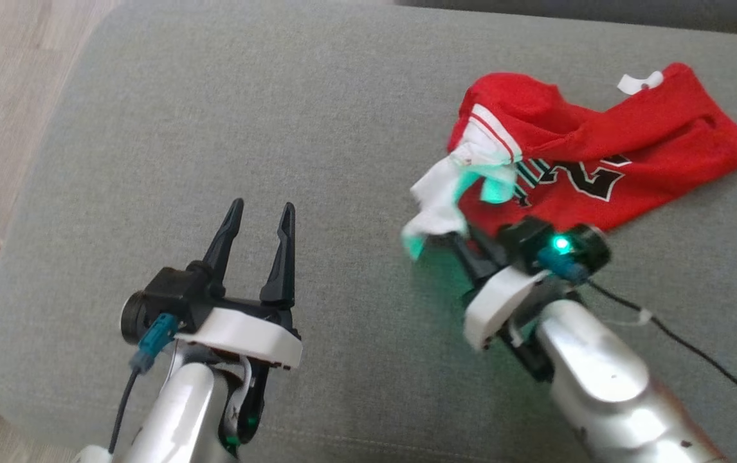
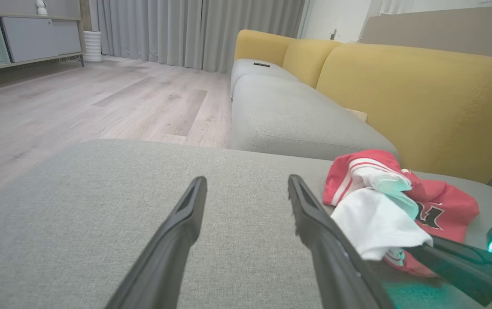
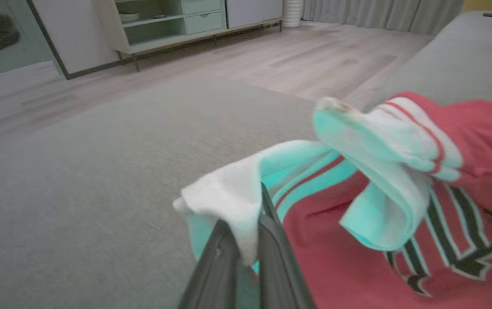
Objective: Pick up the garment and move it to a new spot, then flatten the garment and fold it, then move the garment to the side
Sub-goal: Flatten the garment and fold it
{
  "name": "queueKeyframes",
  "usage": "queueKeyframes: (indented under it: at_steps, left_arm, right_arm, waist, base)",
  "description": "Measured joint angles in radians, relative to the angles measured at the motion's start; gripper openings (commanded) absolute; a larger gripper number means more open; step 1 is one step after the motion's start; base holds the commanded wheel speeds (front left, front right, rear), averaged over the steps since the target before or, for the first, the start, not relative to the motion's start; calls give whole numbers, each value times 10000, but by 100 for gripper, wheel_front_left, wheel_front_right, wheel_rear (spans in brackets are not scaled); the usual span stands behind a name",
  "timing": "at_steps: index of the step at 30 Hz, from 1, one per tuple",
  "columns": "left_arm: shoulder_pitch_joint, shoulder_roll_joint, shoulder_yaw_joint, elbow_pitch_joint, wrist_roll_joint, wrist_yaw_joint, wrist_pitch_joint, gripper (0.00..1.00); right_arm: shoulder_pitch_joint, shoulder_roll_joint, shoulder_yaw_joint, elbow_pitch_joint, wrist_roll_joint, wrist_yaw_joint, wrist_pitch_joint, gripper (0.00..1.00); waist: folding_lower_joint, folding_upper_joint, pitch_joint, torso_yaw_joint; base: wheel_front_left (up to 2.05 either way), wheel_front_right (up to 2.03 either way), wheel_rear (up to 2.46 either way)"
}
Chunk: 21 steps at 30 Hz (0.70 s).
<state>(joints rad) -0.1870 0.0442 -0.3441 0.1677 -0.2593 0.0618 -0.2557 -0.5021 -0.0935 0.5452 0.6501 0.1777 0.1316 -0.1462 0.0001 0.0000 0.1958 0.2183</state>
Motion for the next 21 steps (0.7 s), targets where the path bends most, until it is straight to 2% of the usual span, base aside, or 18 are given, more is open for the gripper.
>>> queueKeyframes:
  at_steps: [7,10,11,12,13,17,21]
  left_arm:
    - [141,2,98,10,33,-4,0,100]
    - [351,2,174,44,46,-13,0,100]
    - [420,4,211,58,69,-15,0,100]
    - [456,4,224,81,111,-17,0,100]
    - [477,4,238,104,115,-19,0,100]
    - [608,6,339,113,121,-81,0,100]
    - [750,10,502,111,209,-92,0,100]
  right_arm:
    - [1,136,1875,-1037,1003,0,-207,0]
    - [5,125,2928,-1149,1400,0,351,0]
    - [10,94,3310,-1129,1490,0,594,5]
    - [22,35,3557,-1083,1611,0,744,95]
    - [28,-21,3684,-1012,1739,0,915,100]
    - [27,-453,3870,-888,2082,0,1216,100]
    - [34,-792,3392,-922,2230,0,1210,100]
  waist:
    - [-2,0,-414,-230]
    - [-1,0,-604,-320]
    - [-2,0,-666,-347]
    - [-2,0,-719,-368]
    - [-2,0,-767,-390]
    - [-2,0,-919,-528]
    - [-1,0,-1033,-790]
  base:
    - [0,0,0]
    - [0,0,0]
    - [0,0,0]
    - [0,0,0]
    - [0,0,0]
    - [0,0,0]
    - [0,0,0]
